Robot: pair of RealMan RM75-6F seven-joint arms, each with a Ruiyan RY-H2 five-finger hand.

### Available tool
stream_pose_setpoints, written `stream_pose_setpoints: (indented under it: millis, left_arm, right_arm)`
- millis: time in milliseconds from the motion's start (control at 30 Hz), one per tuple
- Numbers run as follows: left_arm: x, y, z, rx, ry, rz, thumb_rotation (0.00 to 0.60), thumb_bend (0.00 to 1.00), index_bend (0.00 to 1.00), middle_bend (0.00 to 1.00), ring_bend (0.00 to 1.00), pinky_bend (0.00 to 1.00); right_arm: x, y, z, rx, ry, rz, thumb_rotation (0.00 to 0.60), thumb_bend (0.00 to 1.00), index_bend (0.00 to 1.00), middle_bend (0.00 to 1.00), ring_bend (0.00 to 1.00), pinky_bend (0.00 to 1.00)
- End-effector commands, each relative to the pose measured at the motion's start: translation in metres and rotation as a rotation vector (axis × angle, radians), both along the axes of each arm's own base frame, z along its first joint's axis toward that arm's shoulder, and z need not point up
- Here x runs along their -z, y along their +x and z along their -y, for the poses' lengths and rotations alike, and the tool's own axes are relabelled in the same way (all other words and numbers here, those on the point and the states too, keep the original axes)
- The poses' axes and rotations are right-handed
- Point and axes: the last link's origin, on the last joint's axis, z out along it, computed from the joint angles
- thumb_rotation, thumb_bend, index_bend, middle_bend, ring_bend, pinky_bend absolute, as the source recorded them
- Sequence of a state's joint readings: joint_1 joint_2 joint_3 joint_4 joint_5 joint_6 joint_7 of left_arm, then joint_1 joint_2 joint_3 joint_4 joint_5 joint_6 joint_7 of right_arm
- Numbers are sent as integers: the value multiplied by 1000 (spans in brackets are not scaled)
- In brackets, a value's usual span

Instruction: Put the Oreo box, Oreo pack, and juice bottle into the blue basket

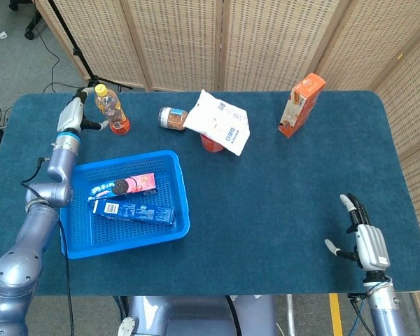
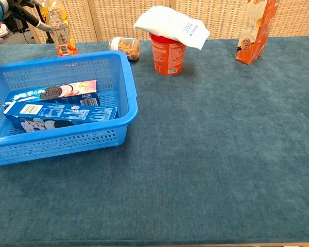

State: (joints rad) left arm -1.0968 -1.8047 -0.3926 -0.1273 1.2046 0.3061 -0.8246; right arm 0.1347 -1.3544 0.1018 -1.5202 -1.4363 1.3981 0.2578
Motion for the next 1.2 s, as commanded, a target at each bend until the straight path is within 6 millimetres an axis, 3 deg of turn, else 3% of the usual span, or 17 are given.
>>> stream_pose_setpoints:
  millis: [33,367,667,1200]
  left_arm:
    - [4,3,0,0,25,3,600,306,188,0,0,57]
    - [13,7,1,-4,36,-18,600,393,251,15,1,85]
    - [11,6,2,-8,36,-29,600,398,262,22,8,103]
    - [32,14,7,38,-29,-33,600,392,261,22,8,103]
  right_arm:
    - [0,-1,0,2,0,1,600,234,0,0,0,464]
    - [0,-2,1,3,5,9,600,234,0,0,0,464]
    - [-1,0,0,-7,6,14,600,234,0,0,0,464]
    - [-4,8,-2,-30,-6,27,600,234,0,0,0,464]
